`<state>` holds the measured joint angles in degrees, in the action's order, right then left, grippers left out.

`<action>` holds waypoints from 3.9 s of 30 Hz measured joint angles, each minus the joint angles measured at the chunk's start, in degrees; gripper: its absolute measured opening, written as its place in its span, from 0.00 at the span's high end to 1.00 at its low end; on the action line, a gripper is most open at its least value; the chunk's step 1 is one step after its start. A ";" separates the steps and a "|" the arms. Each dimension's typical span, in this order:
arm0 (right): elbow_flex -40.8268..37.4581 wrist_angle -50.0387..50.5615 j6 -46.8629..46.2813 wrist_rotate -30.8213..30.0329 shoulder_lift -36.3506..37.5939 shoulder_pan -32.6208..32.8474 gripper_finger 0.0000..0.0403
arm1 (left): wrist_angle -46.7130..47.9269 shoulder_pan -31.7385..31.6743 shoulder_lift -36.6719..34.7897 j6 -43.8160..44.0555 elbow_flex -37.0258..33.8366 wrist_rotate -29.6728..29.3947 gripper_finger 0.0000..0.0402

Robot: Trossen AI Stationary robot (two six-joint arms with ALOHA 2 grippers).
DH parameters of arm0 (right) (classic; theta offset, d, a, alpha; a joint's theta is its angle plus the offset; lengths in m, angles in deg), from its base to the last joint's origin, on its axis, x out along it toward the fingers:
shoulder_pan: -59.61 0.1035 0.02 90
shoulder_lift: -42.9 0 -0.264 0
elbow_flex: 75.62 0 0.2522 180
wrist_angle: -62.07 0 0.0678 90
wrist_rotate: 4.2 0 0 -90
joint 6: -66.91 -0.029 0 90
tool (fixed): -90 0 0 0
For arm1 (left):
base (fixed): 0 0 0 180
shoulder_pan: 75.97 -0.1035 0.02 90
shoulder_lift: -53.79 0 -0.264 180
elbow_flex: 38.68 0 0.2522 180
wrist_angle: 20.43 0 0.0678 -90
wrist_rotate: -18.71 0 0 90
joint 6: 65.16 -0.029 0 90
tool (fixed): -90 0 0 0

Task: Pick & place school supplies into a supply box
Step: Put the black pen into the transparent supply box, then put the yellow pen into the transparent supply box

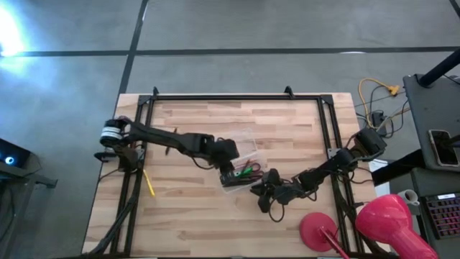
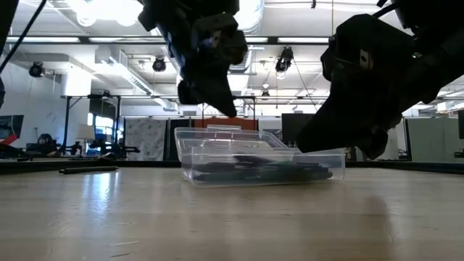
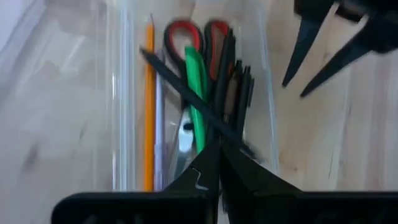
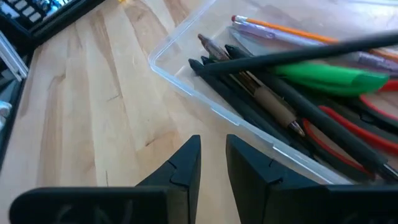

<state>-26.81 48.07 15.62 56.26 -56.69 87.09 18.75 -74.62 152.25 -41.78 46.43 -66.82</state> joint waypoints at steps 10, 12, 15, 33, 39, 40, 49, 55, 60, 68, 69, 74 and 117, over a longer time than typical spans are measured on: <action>0.00 -0.38 4.98 0.00 0.00 0.00 0.83 | 21.90 -0.47 -9.65 -0.25 2.84 -18.87 1.00; -0.02 -0.47 4.96 0.00 0.00 0.00 0.83 | 27.72 -1.37 -12.19 2.11 1.18 -22.12 0.99; 0.00 -0.71 4.95 0.00 0.00 0.00 0.83 | 30.64 -2.42 -15.51 5.38 -3.95 -22.63 0.93; 0.04 -0.84 4.81 -0.02 0.00 0.00 0.83 | 26.74 -17.76 -25.77 26.81 -33.82 -22.96 0.50; 0.20 -0.93 4.81 -0.02 0.00 0.00 0.83 | 18.75 -22.23 -25.75 20.02 -38.78 -22.08 0.51; 0.20 -0.91 4.83 -0.02 0.00 0.00 0.83 | 17.31 -23.09 -25.75 19.53 -39.71 -21.53 0.53; 0.20 -0.91 4.81 -0.02 0.00 0.00 0.83 | 10.25 -27.27 -25.90 12.51 -44.31 -16.04 0.83; 0.20 -0.89 4.81 -0.04 0.00 0.00 0.83 | 9.08 -27.33 -25.86 6.27 -43.59 -11.37 0.97; 0.20 -0.89 4.81 -0.03 0.00 0.00 0.83 | 3.97 -27.15 -29.82 10.26 -41.41 -1.19 0.97; 0.21 -1.22 4.82 -0.04 0.00 0.00 0.83 | -18.10 -26.99 -44.11 15.03 -34.55 -1.09 0.97; 0.24 -1.22 4.82 -0.04 0.00 0.00 0.83 | -19.78 -26.61 -44.89 14.64 -33.35 -1.18 0.97; 0.24 -1.26 4.81 -0.04 0.00 0.00 0.83 | -23.51 -19.57 -41.22 7.62 -26.23 -1.80 0.97; 0.20 -1.25 4.81 -0.04 0.00 0.00 0.83 | 37.68 4.85 1.66 -18.64 15.98 -4.44 0.69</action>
<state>-26.62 46.83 20.43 56.22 -56.69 87.09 56.43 -69.77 153.91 -60.42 62.41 -71.26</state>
